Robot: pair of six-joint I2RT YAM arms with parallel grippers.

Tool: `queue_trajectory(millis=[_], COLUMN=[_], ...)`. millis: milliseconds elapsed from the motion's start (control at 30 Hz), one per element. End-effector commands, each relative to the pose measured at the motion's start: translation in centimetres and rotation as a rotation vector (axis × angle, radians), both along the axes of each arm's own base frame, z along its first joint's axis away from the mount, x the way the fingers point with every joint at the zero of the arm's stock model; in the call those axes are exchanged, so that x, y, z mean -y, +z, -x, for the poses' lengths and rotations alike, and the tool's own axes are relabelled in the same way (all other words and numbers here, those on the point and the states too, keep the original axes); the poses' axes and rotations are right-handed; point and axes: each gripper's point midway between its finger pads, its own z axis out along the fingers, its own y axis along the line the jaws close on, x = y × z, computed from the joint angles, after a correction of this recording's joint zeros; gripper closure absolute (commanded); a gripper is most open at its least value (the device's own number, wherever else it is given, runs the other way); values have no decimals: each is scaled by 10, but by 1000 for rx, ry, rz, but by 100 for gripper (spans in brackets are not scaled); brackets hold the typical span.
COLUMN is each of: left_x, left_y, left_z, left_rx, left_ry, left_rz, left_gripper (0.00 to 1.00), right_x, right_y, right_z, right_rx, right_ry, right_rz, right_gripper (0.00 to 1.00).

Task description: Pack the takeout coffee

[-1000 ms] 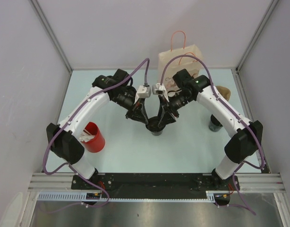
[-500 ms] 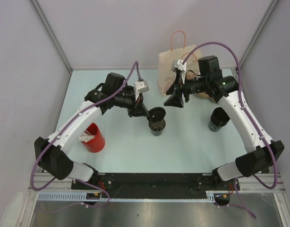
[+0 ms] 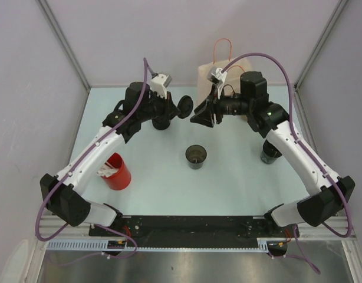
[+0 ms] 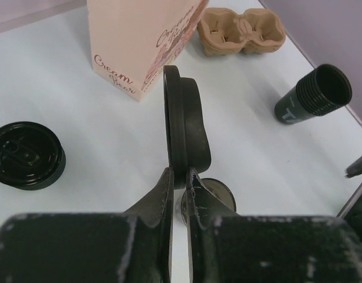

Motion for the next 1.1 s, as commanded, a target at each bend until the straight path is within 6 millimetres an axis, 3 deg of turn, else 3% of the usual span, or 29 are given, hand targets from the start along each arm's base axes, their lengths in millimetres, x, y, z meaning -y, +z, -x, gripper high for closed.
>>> queue_trajectory(millis=[0,300,800,1067], left_x=[-1,4,12,15], left_y=[15,29,28,28], left_z=[-10,-3,5,8], left_rx=[-17,-37,-74,-82], left_ry=[104,83,38,15], left_rz=[89,144,182,193], left_gripper=[100,100,100,100], right_x=[-13,-26,-36,-34], right_y=[5,-26,-35,-28], right_z=[-25,-47,-65,-66], right_rx=[-27,-89,-108,-97], right_ry=[-82,-87,-101,-98], right_rz=[-58,-29,-16,-38], right_gripper=[51,57,63,64])
